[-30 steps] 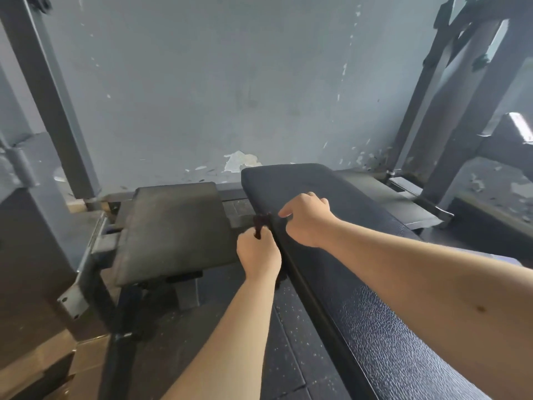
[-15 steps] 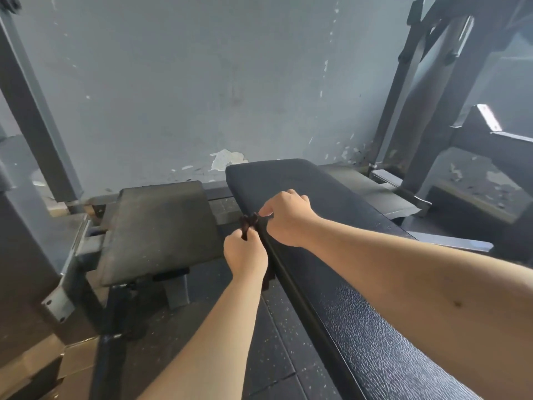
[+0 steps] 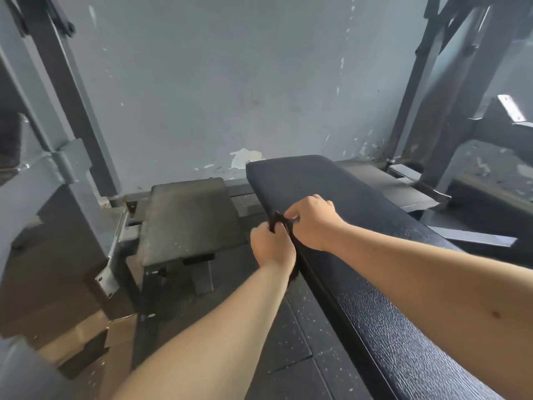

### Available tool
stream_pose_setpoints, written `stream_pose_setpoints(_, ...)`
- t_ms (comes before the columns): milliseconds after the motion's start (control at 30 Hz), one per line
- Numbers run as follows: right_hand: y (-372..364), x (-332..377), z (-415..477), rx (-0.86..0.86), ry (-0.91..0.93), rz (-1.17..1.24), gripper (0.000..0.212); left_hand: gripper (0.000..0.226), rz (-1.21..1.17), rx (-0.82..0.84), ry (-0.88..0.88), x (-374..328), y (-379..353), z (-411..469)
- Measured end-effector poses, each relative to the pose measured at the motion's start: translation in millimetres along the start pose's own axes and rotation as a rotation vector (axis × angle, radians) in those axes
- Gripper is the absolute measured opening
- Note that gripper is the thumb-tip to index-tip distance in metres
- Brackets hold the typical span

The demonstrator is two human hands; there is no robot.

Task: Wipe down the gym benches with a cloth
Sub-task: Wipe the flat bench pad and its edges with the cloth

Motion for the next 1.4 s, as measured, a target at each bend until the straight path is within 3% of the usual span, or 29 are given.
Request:
stream_pose_setpoints(400, 0, -25, -7, -0.024, -0.083, 0.045, 0.043, 0.025, -0.050, -0.005, 0.067, 26, 1, -30)
stream_pose_setpoints(667, -3, -21, 3, -0.024, -0.062, 0.040, 0.046, 0.028, -0.091, -0.005, 0.037, 3, -1, 7)
stream_pose_setpoints(1000, -9, -24, 5, -0.020, -0.038, 0.048, 0.039, 0.020, -0.002, 0.085, 0.017, 24, 3, -47)
stream_pose_setpoints(1167, -14, -22, 14, -0.035, 0.002, 0.030, 0.039, 0.024, -0.048, 0.065, 0.006, 9, 0, -15)
stream_pose_setpoints(1400, -13, -39, 21, -0.061, -0.024, 0.014, 0.060, 0.035, -0.044, 0.004, 0.068, 1, -5, 30)
Point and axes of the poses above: each hand's wrist, its own z-axis towards the middle knuckle, its own y-axis out of the back of the hand, x = y × z, the point moved 10 cm from there along z, towards the middle knuckle, and after that the axes turned 8 degrees about y, right-handed, at the moved point
